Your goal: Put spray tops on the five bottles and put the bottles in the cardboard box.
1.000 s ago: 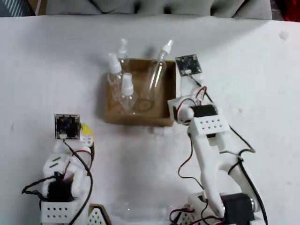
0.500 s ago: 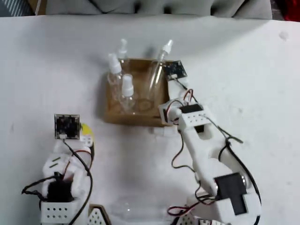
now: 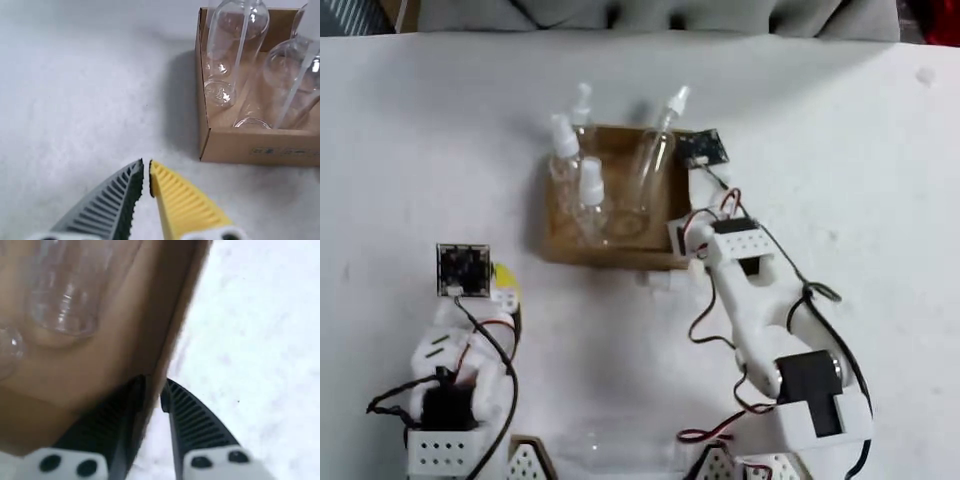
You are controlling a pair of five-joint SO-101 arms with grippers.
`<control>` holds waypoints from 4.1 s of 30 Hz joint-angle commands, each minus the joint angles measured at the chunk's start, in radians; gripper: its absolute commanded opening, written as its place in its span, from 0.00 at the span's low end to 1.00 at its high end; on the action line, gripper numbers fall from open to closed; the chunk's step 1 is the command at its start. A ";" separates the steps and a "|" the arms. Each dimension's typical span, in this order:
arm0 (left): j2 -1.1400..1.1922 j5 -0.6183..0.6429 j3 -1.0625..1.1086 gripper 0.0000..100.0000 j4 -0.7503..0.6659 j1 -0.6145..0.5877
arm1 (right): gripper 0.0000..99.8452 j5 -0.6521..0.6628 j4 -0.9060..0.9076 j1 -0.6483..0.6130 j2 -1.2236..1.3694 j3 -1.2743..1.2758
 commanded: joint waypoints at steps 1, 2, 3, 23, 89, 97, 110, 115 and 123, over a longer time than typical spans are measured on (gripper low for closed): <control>-0.013 -0.011 -0.002 0.02 -0.029 -0.008 | 0.02 0.003 -0.005 0.039 -0.005 -0.041; -0.013 -0.011 -0.002 0.02 -0.029 -0.008 | 0.02 0.003 -0.005 0.047 -0.005 -0.041; -0.013 -0.011 -0.002 0.02 -0.029 -0.008 | 0.02 0.003 -0.005 0.053 -0.008 -0.041; -0.013 -0.011 -0.002 0.02 -0.029 -0.008 | 0.02 0.072 0.050 0.119 -0.016 -0.026; -0.013 -0.011 -0.002 0.02 -0.031 -0.010 | 0.02 -0.264 -0.298 0.079 0.214 -0.578; -0.013 -0.011 -0.002 0.02 -0.035 -0.010 | 0.02 -0.253 -0.036 0.114 0.119 -0.568; -0.013 -0.011 -0.002 0.02 -0.031 -0.008 | 0.02 -0.176 0.555 0.231 -0.044 -0.562; -0.013 -0.011 -0.002 0.02 -0.031 -0.008 | 0.02 -0.106 0.769 0.254 -0.039 -0.542; -0.013 -0.011 -0.002 0.02 -0.029 -0.008 | 0.02 -0.064 0.621 0.216 -0.038 -0.319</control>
